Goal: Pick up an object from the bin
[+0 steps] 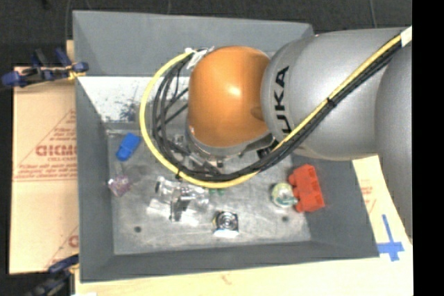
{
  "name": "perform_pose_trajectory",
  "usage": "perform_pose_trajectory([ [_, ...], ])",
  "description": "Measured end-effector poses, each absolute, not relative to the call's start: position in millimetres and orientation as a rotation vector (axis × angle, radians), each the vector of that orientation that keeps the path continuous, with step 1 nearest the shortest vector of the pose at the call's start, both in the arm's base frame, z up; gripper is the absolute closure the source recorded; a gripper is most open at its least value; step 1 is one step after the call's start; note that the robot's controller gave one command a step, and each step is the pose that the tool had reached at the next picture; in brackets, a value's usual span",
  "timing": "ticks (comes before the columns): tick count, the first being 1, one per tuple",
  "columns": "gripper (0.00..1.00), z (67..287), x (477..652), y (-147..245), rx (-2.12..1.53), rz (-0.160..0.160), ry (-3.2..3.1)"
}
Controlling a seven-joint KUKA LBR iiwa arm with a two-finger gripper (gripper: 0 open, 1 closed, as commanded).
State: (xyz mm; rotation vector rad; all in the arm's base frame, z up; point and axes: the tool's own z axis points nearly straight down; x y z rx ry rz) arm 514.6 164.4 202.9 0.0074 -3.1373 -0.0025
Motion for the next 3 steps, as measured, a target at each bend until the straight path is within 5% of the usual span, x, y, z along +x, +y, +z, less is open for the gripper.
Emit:
perform_pose_trajectory([
  [1,0.00,81.8,538.9,103.5,-0.150,-0.006,-3.143],
  [3,0.00,77.6,544.3,94.3,-0.490,-0.009,-3.107],
])
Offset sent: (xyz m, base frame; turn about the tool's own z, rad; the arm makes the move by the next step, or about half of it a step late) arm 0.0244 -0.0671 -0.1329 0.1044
